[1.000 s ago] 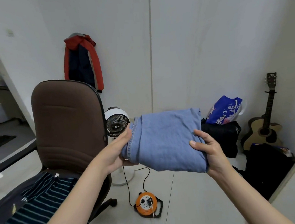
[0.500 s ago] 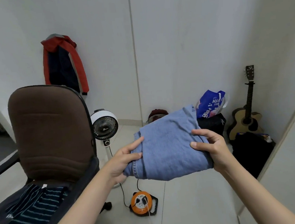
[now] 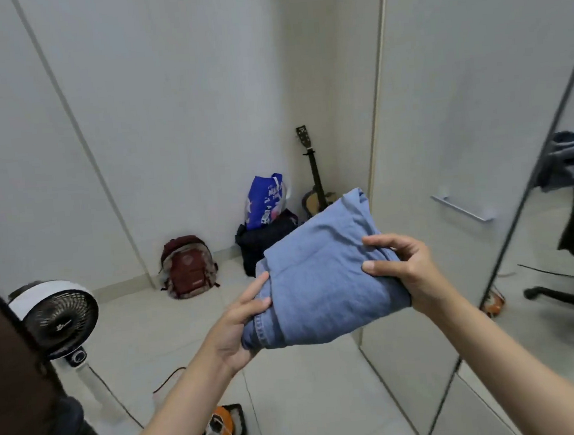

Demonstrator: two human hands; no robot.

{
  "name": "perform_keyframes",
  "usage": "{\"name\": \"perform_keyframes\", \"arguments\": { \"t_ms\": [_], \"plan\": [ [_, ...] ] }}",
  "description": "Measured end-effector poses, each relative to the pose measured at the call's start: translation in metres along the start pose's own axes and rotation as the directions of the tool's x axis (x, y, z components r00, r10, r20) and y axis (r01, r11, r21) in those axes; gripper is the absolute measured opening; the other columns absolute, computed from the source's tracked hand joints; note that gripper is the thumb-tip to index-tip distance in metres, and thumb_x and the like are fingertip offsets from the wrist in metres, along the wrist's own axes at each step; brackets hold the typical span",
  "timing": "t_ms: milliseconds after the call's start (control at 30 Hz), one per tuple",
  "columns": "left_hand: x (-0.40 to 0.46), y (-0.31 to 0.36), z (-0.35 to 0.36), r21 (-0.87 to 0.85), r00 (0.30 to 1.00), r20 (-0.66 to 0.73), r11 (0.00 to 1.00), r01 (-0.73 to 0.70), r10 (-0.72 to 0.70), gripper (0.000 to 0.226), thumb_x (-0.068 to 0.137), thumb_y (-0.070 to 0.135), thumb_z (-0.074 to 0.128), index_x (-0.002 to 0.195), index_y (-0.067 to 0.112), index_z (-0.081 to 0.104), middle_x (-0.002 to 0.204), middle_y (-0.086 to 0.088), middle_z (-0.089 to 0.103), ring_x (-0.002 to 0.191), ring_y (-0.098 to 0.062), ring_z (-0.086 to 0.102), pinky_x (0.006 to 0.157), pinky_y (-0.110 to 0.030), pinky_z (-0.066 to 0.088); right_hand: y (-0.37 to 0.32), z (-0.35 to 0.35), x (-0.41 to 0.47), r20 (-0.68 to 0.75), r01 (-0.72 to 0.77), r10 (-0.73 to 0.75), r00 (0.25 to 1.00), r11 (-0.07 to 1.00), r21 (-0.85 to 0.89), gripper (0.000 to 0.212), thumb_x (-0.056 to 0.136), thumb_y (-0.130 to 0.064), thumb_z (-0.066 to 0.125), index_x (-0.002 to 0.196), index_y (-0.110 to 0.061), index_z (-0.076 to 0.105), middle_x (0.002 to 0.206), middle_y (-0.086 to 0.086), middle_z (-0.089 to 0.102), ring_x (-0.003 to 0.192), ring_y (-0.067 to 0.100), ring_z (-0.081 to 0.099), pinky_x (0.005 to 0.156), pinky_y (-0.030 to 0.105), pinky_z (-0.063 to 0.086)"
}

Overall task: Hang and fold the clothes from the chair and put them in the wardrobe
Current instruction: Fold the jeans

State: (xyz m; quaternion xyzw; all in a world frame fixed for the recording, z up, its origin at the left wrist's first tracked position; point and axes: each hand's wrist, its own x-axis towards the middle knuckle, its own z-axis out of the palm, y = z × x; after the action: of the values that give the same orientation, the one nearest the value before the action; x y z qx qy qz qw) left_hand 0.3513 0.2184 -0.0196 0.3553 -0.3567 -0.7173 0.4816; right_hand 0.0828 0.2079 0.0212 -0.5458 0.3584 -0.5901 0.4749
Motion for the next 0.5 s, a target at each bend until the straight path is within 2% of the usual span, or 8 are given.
{"name": "perform_keyframes", "arguments": {
  "t_ms": [100, 167, 200, 267, 333, 400, 500],
  "plan": [
    [-0.008, 0.000, 0.026, 0.077, 0.996, 0.089, 0.996, -0.035, 0.028, 0.075, 0.064, 0.004, 0.064, 0.135, 0.023, 0.050, 0.126, 0.001, 0.063, 0.108, -0.027, 0.064, 0.073, -0.038, 0.057, -0.022, -0.016, -0.045, -0.142, 0.006, -0.011, 0.990, 0.999, -0.037, 0.036, 0.044, -0.010, 0.090, 0.075, -0.026, 0.077, 0.087, -0.010, 0.073, 0.085, 0.009, 0.068, 0.067, 0.019, 0.053],
    [-0.015, 0.000, 0.049, 0.103, 0.987, 0.153, 0.992, -0.066, 0.050, 0.079, 0.063, -0.003, 0.066, 0.136, 0.021, 0.049, 0.111, 0.005, 0.071, 0.104, -0.025, 0.066, 0.075, -0.037, 0.058, -0.038, -0.026, -0.077, -0.224, 0.017, -0.033, 0.974, 0.997, -0.071, 0.047, 0.033, -0.023, 0.093, 0.077, -0.026, 0.077, 0.087, -0.008, 0.073, 0.084, 0.010, 0.069, 0.067, 0.020, 0.054],
    [-0.019, -0.001, 0.062, 0.109, 0.980, 0.190, 0.991, -0.078, 0.057, 0.079, 0.063, -0.006, 0.067, 0.135, 0.019, 0.049, 0.104, 0.007, 0.073, 0.103, -0.024, 0.066, 0.078, -0.036, 0.058, -0.047, -0.031, -0.094, -0.271, 0.028, -0.051, 0.961, 0.996, -0.089, 0.048, 0.032, -0.022, 0.094, 0.076, -0.026, 0.077, 0.085, -0.007, 0.074, 0.082, 0.010, 0.069, 0.066, 0.020, 0.054],
    [-0.027, -0.006, 0.089, 0.111, 0.962, 0.269, 0.990, -0.083, 0.050, 0.072, 0.069, -0.007, 0.064, 0.135, 0.017, 0.049, 0.099, 0.009, 0.074, 0.105, -0.024, 0.065, 0.083, -0.037, 0.056, -0.068, -0.042, -0.128, -0.356, 0.063, -0.106, 0.928, 0.989, -0.130, 0.043, 0.036, -0.007, 0.090, 0.073, -0.027, 0.077, 0.079, -0.007, 0.073, 0.076, 0.008, 0.069, 0.064, 0.020, 0.054],
    [-0.036, -0.014, 0.118, 0.119, 0.933, 0.359, 0.991, -0.060, 0.013, 0.072, 0.068, -0.006, 0.065, 0.135, 0.016, 0.049, 0.099, 0.009, 0.073, 0.108, -0.023, 0.063, 0.087, -0.037, 0.054, -0.091, -0.050, -0.162, -0.435, 0.087, -0.162, 0.886, 0.979, -0.186, 0.038, 0.039, -0.007, 0.083, 0.072, -0.027, 0.077, 0.077, -0.006, 0.073, 0.074, 0.008, 0.068, 0.064, 0.020, 0.053],
    [-0.044, -0.025, 0.146, 0.117, 0.894, 0.447, 0.992, -0.038, -0.018, 0.077, 0.061, -0.007, 0.068, 0.132, 0.016, 0.051, 0.100, 0.008, 0.073, 0.102, -0.019, 0.067, 0.083, -0.032, 0.056, -0.114, -0.058, -0.197, -0.495, 0.103, -0.218, 0.841, 0.963, -0.249, 0.032, 0.045, -0.008, 0.080, 0.072, -0.026, 0.077, 0.076, -0.005, 0.073, 0.072, 0.009, 0.068, 0.063, 0.020, 0.053],
    [-0.057, -0.043, 0.192, 0.122, 0.824, 0.563, 0.993, -0.001, -0.069, 0.072, 0.062, 0.000, 0.063, 0.130, 0.019, 0.053, 0.106, 0.004, 0.072, 0.099, -0.018, 0.068, 0.080, -0.030, 0.057, -0.148, -0.073, -0.248, -0.581, 0.115, -0.294, 0.759, 0.939, -0.325, 0.032, 0.047, -0.004, 0.079, 0.072, -0.025, 0.077, 0.078, -0.005, 0.073, 0.075, 0.010, 0.068, 0.065, 0.020, 0.055]
  ]
}}
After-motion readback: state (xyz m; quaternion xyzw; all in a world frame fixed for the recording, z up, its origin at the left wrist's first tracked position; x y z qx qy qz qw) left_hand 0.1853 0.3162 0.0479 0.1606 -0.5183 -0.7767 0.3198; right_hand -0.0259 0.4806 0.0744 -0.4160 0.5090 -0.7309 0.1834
